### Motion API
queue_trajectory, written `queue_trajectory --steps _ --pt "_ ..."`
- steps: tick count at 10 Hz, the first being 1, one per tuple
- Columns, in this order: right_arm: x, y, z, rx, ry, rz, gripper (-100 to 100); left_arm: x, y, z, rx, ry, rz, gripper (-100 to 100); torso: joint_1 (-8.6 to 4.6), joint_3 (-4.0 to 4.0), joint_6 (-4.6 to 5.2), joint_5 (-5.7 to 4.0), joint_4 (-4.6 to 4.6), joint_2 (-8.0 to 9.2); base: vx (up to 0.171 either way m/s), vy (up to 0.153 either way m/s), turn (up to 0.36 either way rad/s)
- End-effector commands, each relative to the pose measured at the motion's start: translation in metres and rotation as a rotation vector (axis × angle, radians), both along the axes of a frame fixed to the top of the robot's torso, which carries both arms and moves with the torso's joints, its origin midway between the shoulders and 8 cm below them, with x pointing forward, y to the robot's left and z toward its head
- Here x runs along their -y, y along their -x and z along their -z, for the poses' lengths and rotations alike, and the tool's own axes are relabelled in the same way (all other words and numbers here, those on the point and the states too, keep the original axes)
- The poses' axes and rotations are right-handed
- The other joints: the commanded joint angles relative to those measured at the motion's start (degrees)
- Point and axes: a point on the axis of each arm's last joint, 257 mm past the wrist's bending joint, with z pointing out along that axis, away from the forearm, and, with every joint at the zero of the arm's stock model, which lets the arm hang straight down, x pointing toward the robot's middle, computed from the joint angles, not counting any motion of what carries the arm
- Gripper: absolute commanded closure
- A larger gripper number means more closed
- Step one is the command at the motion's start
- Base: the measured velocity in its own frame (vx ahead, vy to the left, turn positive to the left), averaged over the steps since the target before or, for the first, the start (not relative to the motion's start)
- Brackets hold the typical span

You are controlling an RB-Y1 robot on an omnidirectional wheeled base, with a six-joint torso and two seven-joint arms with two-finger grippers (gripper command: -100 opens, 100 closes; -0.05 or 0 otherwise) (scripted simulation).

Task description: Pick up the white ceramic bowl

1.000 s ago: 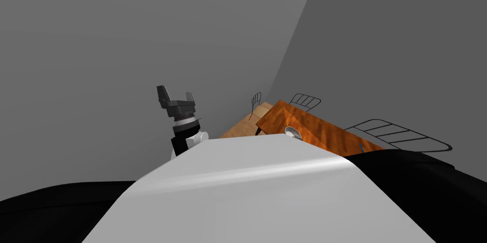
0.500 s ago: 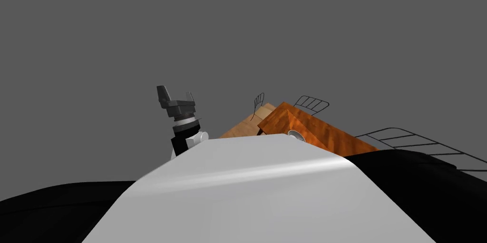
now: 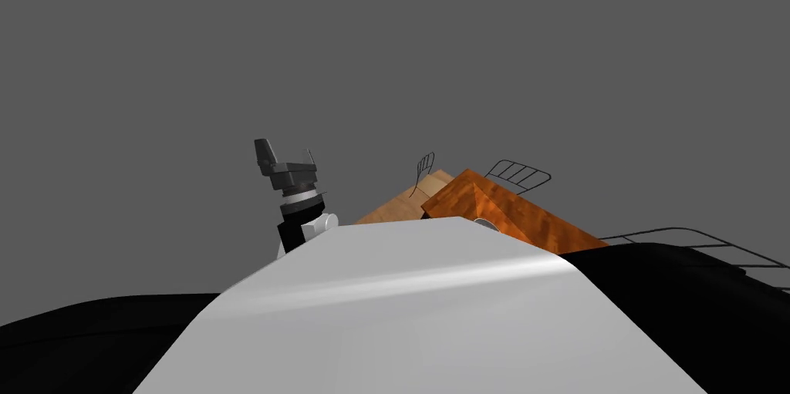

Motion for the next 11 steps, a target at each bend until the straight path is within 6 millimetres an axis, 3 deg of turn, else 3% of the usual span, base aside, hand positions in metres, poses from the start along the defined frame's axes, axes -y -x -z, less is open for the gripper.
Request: queue_trajectory --steps 1,7,10,11 --pt "0.005 0.015 0.006 -0.031 0.008 0.016 -100 0.000 0.000 0.000 0.000 0.000 0.000 0 0.00 0.00 0.00 0.00 0.00 0.00 0.022 -0.013 0.072" --pt "0.006 0.057 0.025 -0.133 0.024 0.042 -100 0.000 0.000 0.000 0.000 0.000 0.000 0 0.00 0.02 0.05 0.00 0.00 0.04 0.020 -0.012 0.077" --pt "-0.011 0.088 0.045 -0.204 0.002 0.057 -100 0.000 0.000 0.000 0.000 0.000 0.000 0 -0.14 -0.04 0.02 -0.03 -0.02 -0.07 0.046 -0.050 0.135" --pt "-0.029 0.096 0.058 -0.223 -0.028 0.057 -100 0.000 0.000 0.000 0.000 0.000 0.000 0 -0.19 -0.04 0.04 -0.04 -0.02 -0.07 0.041 -0.093 0.077"
